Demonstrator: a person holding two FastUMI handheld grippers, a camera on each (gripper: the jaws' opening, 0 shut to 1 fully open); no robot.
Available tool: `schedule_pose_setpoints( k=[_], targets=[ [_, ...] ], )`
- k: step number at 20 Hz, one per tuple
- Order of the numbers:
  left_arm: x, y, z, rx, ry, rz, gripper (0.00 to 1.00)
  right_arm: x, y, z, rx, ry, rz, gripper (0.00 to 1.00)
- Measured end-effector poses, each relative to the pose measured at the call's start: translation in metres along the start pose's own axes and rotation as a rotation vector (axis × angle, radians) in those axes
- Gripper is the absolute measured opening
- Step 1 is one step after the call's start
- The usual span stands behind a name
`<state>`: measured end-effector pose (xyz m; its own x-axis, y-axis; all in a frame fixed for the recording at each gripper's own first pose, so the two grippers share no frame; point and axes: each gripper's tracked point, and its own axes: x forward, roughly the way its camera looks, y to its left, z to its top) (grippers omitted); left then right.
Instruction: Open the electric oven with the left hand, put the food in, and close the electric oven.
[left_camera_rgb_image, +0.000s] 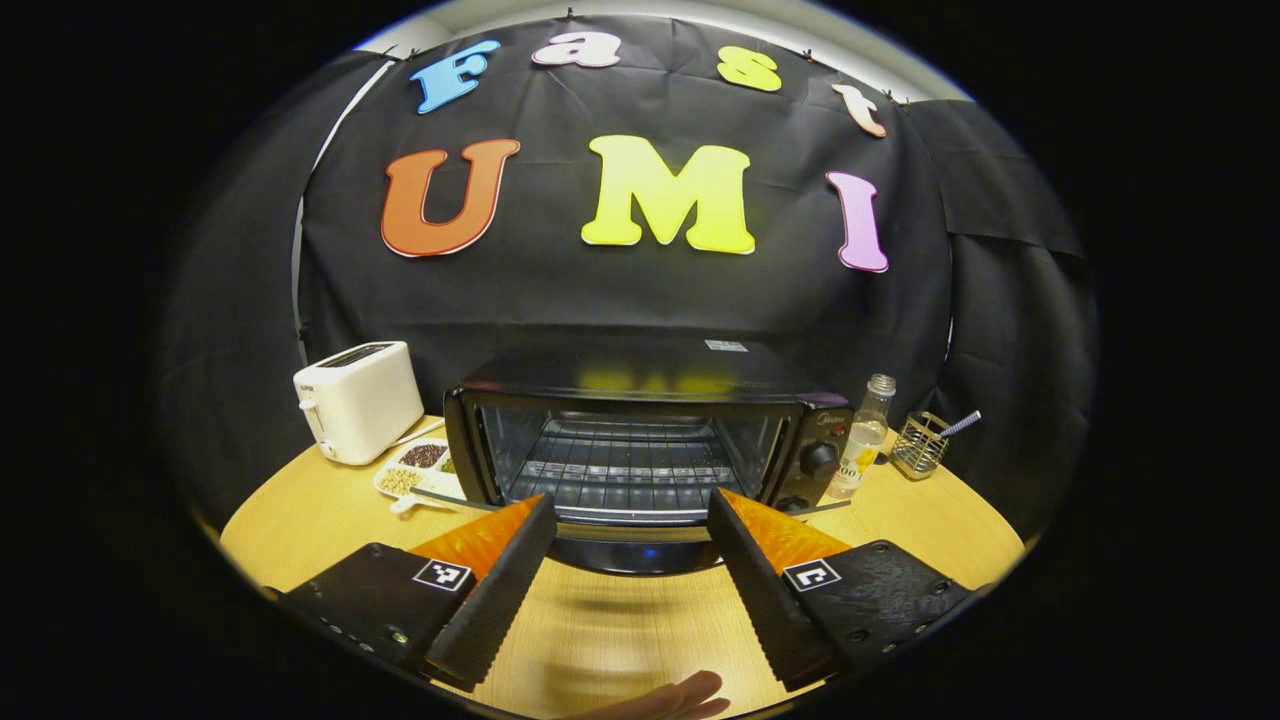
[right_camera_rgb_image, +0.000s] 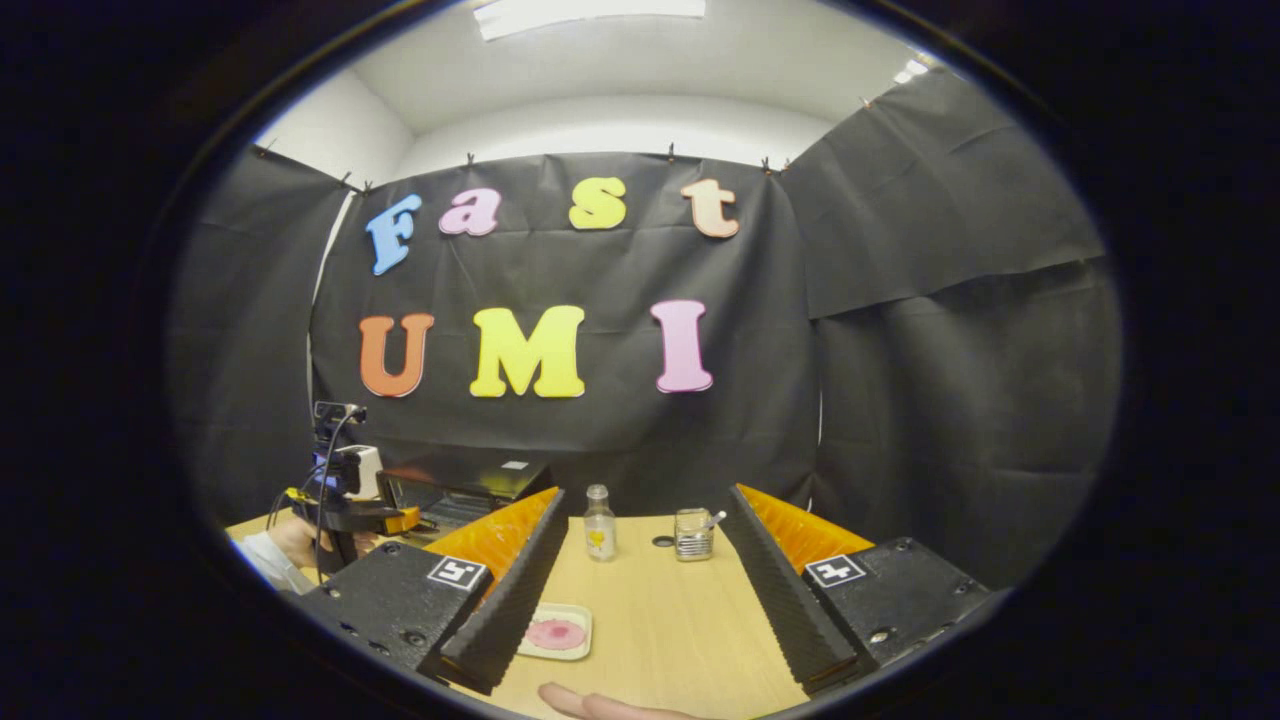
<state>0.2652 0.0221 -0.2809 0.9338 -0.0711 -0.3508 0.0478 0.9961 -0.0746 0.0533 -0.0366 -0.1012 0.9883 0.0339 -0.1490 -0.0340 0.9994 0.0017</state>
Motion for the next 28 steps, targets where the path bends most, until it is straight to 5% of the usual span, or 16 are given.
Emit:
schedule_pose_setpoints(
  k=[2,13,21,28],
  targets=[
    [-0.009,-0.001,-0.013,0.059,-0.021,0.007,0.98,0.0,0.002,-0.002,-0.006,0.007,0.001,0.97],
    [-0.028,-0.003,-0.068,0.016,-0.013,0.011,0.96,0.004,0.002,-0.017,-0.02,0.05,-0.006,0.97],
    [-0.026,-0.005,-0.147,-0.036,0.143,0.014,0.95,0.017,0.002,-0.038,-0.037,0.113,-0.002,0.97],
    [-0.031,-0.015,-0.143,-0.037,0.121,-0.029,0.95,0.03,0.009,-0.063,-0.028,0.2,0.048,0.98]
  ],
)
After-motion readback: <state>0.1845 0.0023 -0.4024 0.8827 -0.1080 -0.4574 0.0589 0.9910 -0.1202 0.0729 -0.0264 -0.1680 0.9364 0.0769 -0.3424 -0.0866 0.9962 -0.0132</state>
